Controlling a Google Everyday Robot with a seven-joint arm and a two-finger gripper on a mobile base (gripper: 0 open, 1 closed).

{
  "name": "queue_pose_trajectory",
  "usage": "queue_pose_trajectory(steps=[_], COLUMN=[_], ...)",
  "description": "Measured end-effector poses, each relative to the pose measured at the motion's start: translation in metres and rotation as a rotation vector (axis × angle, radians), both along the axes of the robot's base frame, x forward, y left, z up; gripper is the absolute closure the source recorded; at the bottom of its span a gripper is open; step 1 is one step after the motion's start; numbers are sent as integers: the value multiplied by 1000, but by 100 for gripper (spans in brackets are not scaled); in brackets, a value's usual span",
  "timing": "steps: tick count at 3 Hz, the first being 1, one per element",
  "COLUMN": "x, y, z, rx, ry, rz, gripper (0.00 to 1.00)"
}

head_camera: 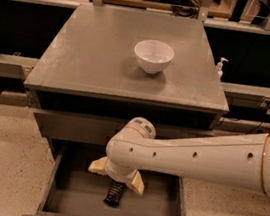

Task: Pick rxbar chocolate from middle drawer and place on counter

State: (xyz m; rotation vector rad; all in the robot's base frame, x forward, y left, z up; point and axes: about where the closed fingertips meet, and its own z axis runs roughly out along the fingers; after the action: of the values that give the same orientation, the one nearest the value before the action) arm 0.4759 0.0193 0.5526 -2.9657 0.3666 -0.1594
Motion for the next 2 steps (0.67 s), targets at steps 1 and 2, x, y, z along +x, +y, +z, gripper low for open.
queue_pose_trajectory(steps=[1,2], x=[5,7], y=[-7,-20], z=[-28,-75], rx=[-76,-143], ry=[54,91], rz=[-2,4], gripper=[0,0])
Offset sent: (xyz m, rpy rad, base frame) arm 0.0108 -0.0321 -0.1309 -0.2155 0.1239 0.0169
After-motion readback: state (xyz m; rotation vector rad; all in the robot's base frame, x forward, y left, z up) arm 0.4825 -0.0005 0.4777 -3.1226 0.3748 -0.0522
